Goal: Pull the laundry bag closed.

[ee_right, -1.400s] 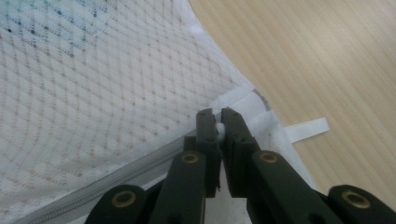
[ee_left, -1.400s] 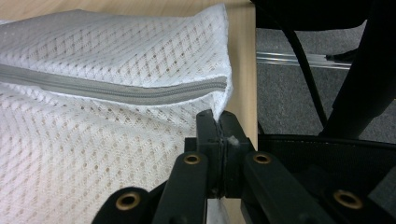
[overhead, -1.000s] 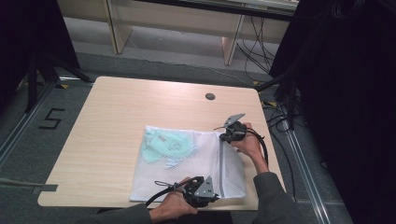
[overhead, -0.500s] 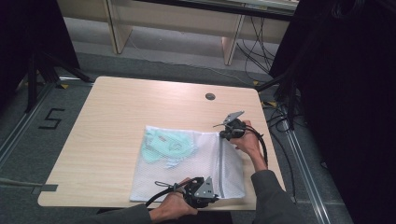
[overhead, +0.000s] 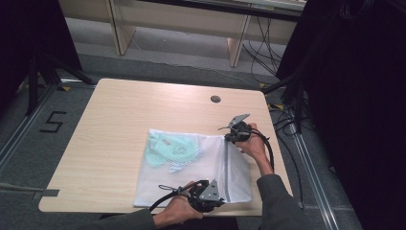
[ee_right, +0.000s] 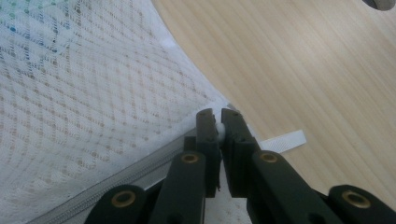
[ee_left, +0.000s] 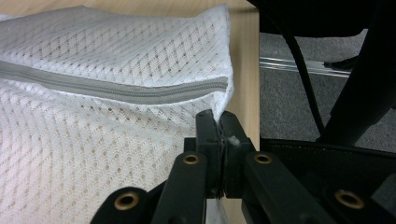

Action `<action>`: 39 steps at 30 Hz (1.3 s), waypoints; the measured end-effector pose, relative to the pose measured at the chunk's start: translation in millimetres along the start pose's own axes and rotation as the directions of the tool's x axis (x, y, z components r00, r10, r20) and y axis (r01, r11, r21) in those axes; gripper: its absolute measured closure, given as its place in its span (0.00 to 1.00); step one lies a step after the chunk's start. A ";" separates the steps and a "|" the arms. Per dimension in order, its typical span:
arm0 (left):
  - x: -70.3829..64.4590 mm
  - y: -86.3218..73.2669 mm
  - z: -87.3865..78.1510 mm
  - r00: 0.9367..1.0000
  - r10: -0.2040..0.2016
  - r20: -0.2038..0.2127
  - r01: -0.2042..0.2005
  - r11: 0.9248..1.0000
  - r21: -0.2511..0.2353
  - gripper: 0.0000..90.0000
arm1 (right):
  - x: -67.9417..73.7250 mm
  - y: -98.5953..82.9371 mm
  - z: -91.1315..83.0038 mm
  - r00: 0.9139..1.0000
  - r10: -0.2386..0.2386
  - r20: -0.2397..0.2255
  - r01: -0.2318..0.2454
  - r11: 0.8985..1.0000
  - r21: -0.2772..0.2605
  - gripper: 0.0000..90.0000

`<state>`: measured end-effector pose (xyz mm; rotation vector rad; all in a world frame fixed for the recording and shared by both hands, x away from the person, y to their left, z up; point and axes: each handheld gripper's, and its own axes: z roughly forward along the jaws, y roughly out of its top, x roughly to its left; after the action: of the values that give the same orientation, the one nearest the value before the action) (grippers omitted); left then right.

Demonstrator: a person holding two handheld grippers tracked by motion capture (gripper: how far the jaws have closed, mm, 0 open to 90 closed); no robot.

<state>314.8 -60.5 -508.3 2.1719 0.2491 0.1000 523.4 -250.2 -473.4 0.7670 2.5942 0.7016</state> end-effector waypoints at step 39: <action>45.6 -8.4 -80.9 0.962 -0.225 -0.156 0.216 0.974 -0.071 0.38 | 34.0 1.2 -39.7 0.986 0.168 0.017 -0.166 0.980 -0.112 0.49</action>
<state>344.8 18.8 -469.5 2.0699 0.5740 0.1565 479.1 -243.9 -446.5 0.9603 2.4642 0.8693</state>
